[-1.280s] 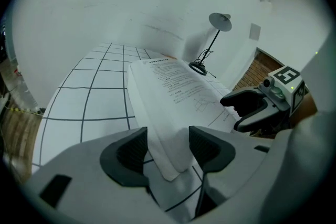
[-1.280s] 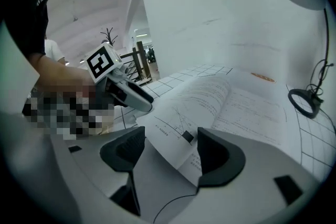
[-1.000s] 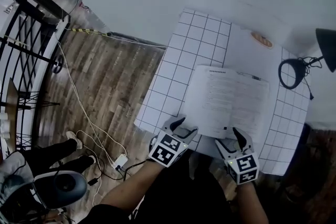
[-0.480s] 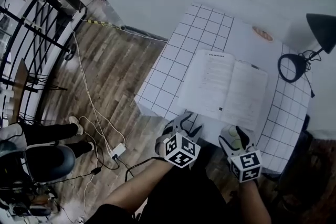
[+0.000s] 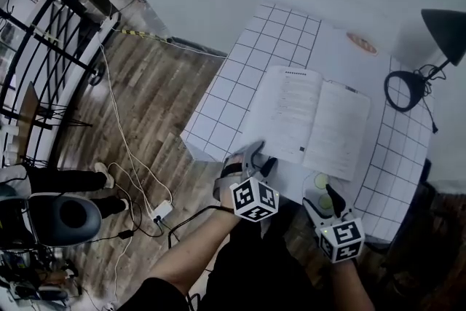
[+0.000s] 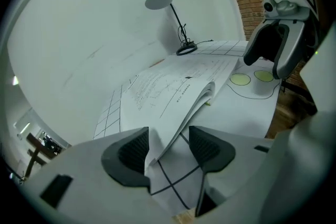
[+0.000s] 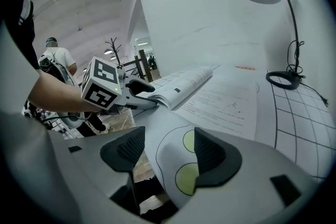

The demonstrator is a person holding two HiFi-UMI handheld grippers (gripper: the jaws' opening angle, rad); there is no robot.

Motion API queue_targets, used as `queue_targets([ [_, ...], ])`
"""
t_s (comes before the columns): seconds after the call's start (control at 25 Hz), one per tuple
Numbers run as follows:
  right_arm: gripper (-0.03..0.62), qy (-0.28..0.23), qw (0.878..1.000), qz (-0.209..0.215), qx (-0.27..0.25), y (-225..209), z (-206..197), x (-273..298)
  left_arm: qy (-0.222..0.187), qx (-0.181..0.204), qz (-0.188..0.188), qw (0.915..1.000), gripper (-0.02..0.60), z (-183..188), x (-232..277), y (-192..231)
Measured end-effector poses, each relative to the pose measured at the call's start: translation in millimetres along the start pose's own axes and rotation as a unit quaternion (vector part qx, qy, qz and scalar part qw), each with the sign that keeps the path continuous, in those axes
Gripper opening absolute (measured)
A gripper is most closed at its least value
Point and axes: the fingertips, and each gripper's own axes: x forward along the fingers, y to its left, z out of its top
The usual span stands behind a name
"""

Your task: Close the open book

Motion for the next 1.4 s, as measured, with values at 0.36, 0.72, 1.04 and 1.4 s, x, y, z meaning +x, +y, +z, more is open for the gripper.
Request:
queue_targets([
  [0.36, 0.285, -0.002, 1.000, -0.004, -0.001, -5.1, 16.2, 2.5, -0.011, 0.009, 0.006, 0.9999, 0.205, -2.6, 1.4, 10.4],
  [0.72, 0.285, -0.008, 1.000, 0.001, -0.017, 6.5, 48.5, 20.7, -0.066, 0.040, 0.008, 0.9970, 0.118, 20.6, -20.4, 10.7],
  [1.04, 0.285, -0.014, 1.000, -0.020, -0.019, -2.4, 69.4, 31.5, -0.109, 0.063, -0.024, 0.9918, 0.119, 53.4, -29.7, 8.9],
  [1.4, 0.285, -0.013, 0.998, -0.052, -0.030, -17.9, 71.6, 38.5, -0.133, 0.090, -0.071, 0.9844, 0.120, 76.2, -31.8, -11.2],
])
